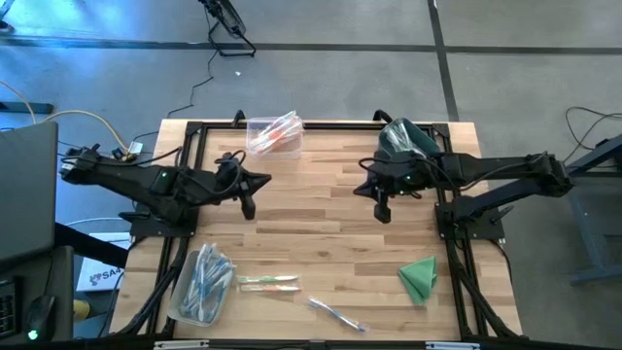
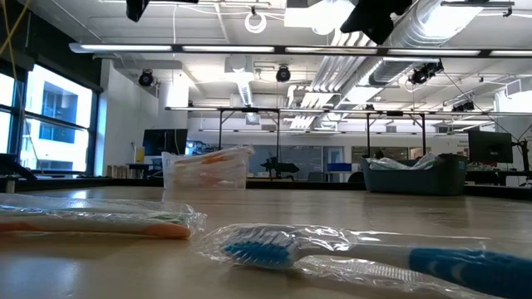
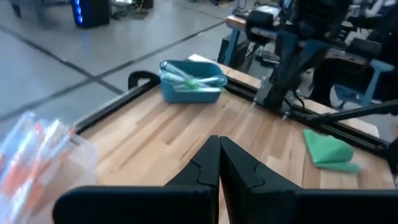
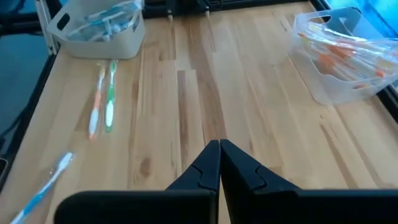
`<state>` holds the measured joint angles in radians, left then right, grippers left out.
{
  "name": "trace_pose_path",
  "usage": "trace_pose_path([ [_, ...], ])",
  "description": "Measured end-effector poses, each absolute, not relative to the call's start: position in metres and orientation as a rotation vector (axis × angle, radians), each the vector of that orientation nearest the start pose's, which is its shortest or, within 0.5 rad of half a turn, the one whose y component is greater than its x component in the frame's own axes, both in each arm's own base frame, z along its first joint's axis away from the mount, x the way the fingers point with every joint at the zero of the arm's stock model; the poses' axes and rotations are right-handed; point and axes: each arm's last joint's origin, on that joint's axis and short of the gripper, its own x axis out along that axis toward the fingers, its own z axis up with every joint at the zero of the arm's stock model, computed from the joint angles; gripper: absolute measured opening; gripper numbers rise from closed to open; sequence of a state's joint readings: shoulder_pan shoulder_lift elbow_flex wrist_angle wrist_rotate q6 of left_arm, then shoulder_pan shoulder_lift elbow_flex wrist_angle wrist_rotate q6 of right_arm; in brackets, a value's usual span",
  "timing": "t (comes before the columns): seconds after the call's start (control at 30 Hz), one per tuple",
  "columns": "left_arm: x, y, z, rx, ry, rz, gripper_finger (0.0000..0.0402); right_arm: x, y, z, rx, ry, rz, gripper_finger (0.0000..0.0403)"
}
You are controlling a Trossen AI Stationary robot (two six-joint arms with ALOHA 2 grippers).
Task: Pick & Place Toothbrushes
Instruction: Put the blue toothbrush into the gray bin
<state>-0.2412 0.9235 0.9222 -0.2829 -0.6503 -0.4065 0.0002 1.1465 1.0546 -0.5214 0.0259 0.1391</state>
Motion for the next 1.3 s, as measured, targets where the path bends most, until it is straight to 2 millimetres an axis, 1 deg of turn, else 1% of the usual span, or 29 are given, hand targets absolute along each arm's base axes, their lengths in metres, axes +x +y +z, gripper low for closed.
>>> trace_pose_path([
  [0.1, 0.193, -0.027, 0.347, -0.343, 0.169, 0.453, 0.0000, 0.240, -0.001, 0.326, 0.094, 0.611, -0.056, 0.0004],
  [0.17, 0.193, -0.028, 0.348, -0.383, 0.169, 0.414, 0.0000, 0.240, -0.001, 0.326, 0.076, 0.611, -0.050, 0.0003],
  [0.27, 0.194, -0.030, 0.347, -0.396, 0.188, 0.361, 0.0000, 0.240, -0.001, 0.326, 0.045, 0.612, -0.040, 0.0004],
  [0.47, 0.194, -0.030, 0.347, -0.450, 0.178, 0.365, 0.0000, 0.240, -0.001, 0.326, 0.014, 0.613, -0.032, 0.0003],
  [0.7, 0.194, -0.030, 0.347, -0.473, 0.174, 0.368, 0.0000, 0.240, -0.008, 0.326, 0.023, 0.612, -0.058, 0.0003],
  [0.83, 0.194, -0.030, 0.347, -0.430, 0.181, 0.366, 0.0000, 0.240, -0.012, 0.326, 0.029, 0.612, -0.070, 0.0004],
  [1.0, 0.193, -0.029, 0.347, -0.250, 0.206, 0.368, 0.0000, 0.240, -0.014, 0.326, 0.047, 0.611, -0.059, 0.0003],
  [1.13, 0.192, -0.029, 0.334, -0.163, 0.207, 0.370, 0.0000, 0.240, -0.014, 0.327, 0.068, 0.596, -0.064, 0.0004],
  [1.2, 0.190, -0.028, 0.324, -0.161, 0.178, 0.365, 0.0000, 0.241, -0.014, 0.328, 0.100, 0.577, -0.068, 0.0004],
  [1.3, 0.185, -0.028, 0.307, -0.185, 0.129, 0.335, 0.0000, 0.244, -0.012, 0.331, 0.158, 0.546, -0.004, 0.0003],
])
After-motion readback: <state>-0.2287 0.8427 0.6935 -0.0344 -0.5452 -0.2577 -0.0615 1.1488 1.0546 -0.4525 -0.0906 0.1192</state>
